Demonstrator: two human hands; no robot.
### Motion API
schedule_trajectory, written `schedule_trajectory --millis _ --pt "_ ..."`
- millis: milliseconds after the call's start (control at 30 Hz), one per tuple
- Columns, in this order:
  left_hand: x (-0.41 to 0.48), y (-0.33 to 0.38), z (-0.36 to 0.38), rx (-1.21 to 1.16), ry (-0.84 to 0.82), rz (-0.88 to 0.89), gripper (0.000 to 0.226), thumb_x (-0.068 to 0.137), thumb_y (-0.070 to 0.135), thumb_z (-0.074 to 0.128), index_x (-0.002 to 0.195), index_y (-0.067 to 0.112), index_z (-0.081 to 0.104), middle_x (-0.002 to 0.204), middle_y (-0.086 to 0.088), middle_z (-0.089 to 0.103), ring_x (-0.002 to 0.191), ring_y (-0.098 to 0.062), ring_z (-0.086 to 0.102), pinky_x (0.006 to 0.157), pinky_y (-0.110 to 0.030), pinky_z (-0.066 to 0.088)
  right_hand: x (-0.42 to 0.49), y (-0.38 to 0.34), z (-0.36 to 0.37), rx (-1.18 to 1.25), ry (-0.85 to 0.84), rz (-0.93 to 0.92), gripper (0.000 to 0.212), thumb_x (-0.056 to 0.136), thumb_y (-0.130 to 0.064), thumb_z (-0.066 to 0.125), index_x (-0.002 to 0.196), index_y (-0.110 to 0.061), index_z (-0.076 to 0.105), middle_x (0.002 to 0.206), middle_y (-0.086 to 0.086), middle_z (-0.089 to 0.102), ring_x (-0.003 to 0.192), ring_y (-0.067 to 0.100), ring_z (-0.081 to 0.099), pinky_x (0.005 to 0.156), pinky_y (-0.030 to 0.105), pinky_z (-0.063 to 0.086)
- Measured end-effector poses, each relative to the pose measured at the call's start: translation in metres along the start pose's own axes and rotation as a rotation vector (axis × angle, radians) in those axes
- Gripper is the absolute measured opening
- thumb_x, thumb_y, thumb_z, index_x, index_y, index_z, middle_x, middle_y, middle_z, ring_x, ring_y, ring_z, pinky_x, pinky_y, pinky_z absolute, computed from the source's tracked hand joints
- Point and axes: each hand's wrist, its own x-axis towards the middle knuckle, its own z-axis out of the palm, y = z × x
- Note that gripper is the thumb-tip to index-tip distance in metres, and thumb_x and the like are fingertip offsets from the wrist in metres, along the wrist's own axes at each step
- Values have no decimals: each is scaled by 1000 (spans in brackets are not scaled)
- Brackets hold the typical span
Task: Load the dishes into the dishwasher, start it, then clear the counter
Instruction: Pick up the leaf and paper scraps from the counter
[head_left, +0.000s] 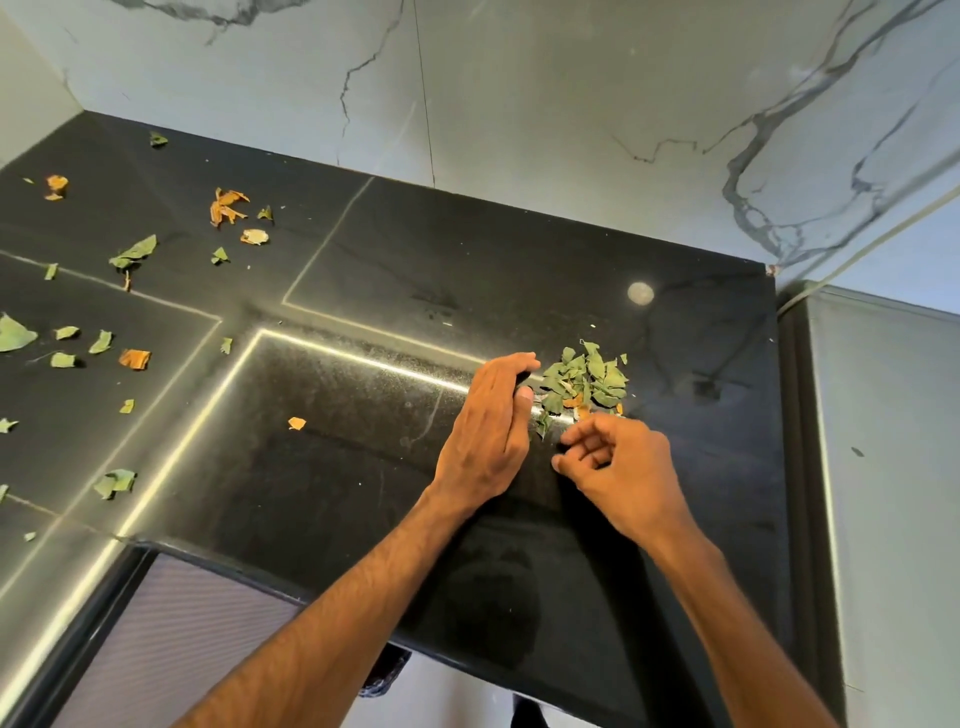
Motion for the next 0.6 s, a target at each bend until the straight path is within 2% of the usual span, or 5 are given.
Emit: schedule_trajectory --millis 133,267,333,467,600 --pt "0 0 1 -49 32 -50 29 106 9 40 132 9 53 128 1 56 120 -15 52 101 -39 45 19 -16 -2 -56 134 -158 18 78 -7 83 85 -20 73 77 -11 70 71 1 66 65 9 51" --pt "5 -3 -3 -182 217 -209 30 108 11 34 129 12 55 121 1 62 111 -18 60 93 -42 51 15 -33 0 -84 -219 -210 20 76 -9 86 84 -22 72 77 -7 70 72 3 67 71 19 57" --pt "8 -3 -5 -223 292 -264 30 107 12 33 126 10 57 119 0 63 110 -18 61 91 -42 52 10 -35 18 -149 -317 -204 16 78 -13 85 81 -24 73 73 -8 69 66 2 65 63 20 55" --pt "8 -2 -6 -235 295 -295 29 106 14 36 122 11 60 117 1 65 107 -17 63 90 -43 53 24 -29 36 -259 -126 -272 7 84 -16 78 84 -23 76 73 -13 67 63 0 59 61 14 45" --pt "8 -4 -4 -209 260 -275 26 105 12 42 119 12 64 114 4 67 105 -17 64 89 -42 54 40 -33 -2 -193 144 -338 9 82 -13 78 81 -21 79 74 -10 71 64 4 61 66 19 51"
